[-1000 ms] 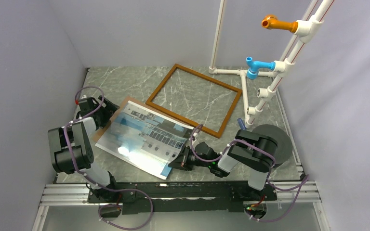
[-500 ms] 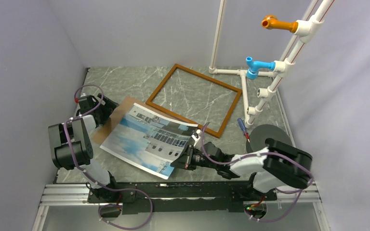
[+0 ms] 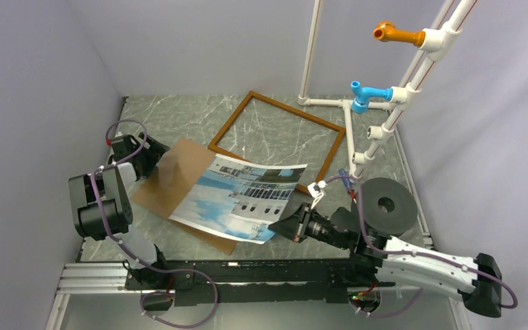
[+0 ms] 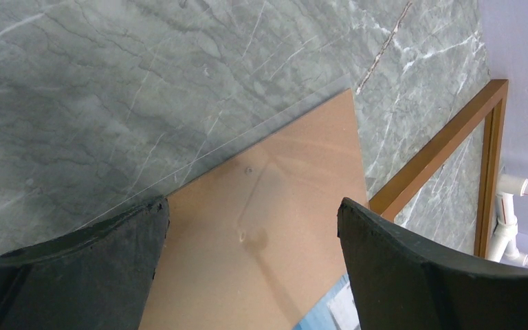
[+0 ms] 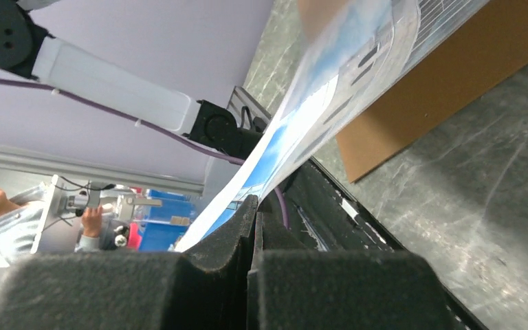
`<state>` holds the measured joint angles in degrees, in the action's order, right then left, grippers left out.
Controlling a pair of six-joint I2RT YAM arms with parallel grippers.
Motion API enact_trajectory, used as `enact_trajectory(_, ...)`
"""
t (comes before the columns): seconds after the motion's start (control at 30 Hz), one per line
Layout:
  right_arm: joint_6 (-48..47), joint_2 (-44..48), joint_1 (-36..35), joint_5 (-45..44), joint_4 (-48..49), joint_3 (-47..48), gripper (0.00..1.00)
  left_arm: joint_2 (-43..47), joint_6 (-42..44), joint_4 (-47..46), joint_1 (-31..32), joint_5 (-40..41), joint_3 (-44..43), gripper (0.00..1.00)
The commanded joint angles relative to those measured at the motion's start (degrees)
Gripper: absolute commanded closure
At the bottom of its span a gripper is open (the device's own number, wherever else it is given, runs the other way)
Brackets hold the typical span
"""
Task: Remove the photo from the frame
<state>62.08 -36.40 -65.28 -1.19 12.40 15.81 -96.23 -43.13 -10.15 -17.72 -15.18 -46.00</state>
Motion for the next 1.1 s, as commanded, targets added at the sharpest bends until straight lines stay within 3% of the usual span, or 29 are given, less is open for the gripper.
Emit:
enact_trajectory(0.0,-9.02,10.44,-0.27,-3.22,-16.10,4.16,1.00,-2.32,0.64,4.26,-0.20,0.42,0.40,0.02)
enact_trajectory(0.27,-19.46,20.47,-0.24,-5.56,-38.09,18.73,1.00,-2.64,1.02,4.69,-0.15,0.17,-0.04,0.02)
enact_trajectory(0.57,-27.90,14.81,-0.33,-8.43,-51.22,41.59,1.00,-2.99,1.30,4.90,-0.17,-0.15,-0.45,0.02)
enact_trajectory(0.8,-31.67,6.25,-0.27,-10.44,-54.94,54.89,1.00,-3.18,1.32,5.17,-0.21,-0.92,-1.02,0.03)
enact_trajectory(1.07,-33.60,-5.82,-0.29,-10.37,-47.71,56.78,1.00,2.57,-1.24,8.20,-0.19,-6.56,-3.68,0.02)
